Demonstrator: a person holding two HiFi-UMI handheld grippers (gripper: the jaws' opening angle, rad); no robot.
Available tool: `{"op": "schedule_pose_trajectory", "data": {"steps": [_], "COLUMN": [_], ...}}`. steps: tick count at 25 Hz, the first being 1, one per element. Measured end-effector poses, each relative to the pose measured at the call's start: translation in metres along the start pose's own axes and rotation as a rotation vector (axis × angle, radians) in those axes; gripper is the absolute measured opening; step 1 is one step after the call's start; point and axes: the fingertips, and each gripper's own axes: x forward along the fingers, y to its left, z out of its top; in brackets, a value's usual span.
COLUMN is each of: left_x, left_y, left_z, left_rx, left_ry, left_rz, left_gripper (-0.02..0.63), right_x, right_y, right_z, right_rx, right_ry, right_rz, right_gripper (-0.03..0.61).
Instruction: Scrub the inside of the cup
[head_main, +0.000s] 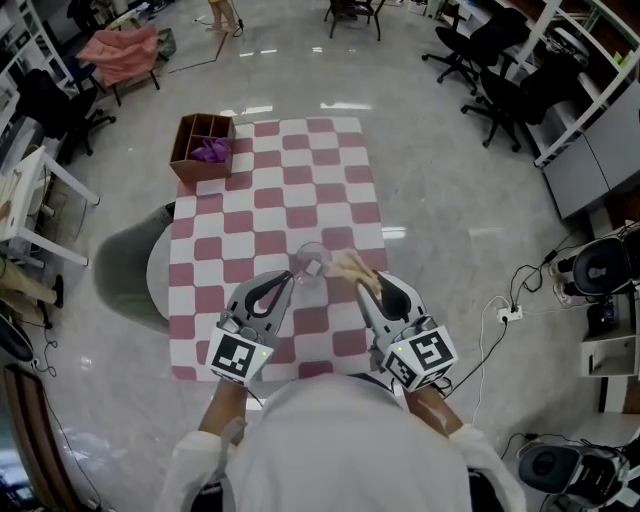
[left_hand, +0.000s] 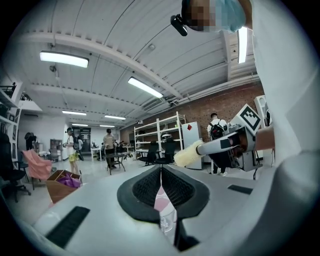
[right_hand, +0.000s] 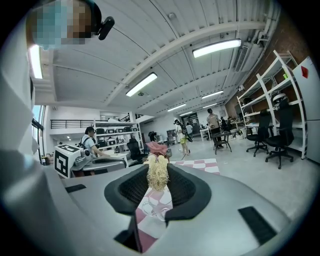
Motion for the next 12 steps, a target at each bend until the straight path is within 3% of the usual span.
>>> {"op": "schedule_pose_trajectory", "data": {"steps": [12], "left_x": [0.019], "left_y": [-0.002], "left_z": [-0.049], "left_rx": [-0.043], "left_ry": [0.057], "left_rz": [0.024], "left_gripper": [0.034], "right_x": [0.001], "right_y": [-0.010], "right_z": [-0.009], "right_rx": [0.012], "right_ry": [0.032], "right_rz": [-0.004], "right_gripper": [0.115]}}
